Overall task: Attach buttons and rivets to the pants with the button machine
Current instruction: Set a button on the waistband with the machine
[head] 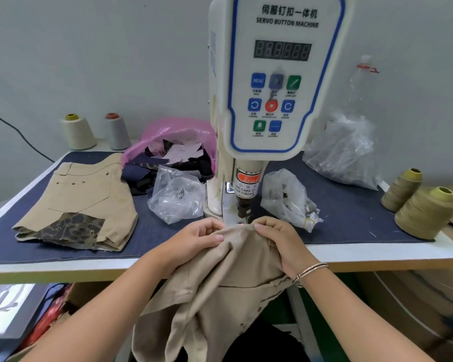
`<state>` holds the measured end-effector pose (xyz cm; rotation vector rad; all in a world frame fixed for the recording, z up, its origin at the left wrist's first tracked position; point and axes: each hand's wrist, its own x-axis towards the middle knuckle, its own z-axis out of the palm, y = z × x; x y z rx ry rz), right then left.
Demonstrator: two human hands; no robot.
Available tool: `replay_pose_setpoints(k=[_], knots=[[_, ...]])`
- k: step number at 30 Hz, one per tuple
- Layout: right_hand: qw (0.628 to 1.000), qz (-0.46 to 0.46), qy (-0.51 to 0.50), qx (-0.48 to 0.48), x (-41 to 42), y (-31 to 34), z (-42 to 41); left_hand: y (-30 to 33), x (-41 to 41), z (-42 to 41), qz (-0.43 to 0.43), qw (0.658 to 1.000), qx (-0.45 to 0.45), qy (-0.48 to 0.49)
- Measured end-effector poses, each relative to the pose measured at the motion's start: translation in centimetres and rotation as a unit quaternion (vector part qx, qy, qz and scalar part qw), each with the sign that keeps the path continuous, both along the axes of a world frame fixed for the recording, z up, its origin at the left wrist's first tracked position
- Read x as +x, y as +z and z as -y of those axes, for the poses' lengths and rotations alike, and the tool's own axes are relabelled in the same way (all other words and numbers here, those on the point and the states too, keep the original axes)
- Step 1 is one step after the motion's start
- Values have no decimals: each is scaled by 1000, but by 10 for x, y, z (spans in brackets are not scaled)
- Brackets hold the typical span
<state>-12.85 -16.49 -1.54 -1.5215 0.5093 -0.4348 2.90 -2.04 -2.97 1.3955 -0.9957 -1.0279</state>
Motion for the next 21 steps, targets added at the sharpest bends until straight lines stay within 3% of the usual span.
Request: replay_pose_setpoints(k=[11, 21], knots=[[997, 47, -20, 56, 7, -15, 6, -12, 7, 6, -91, 993, -80, 12], [996, 69, -18, 62, 5, -20, 8, -16, 2, 4, -101, 991, -87, 30]])
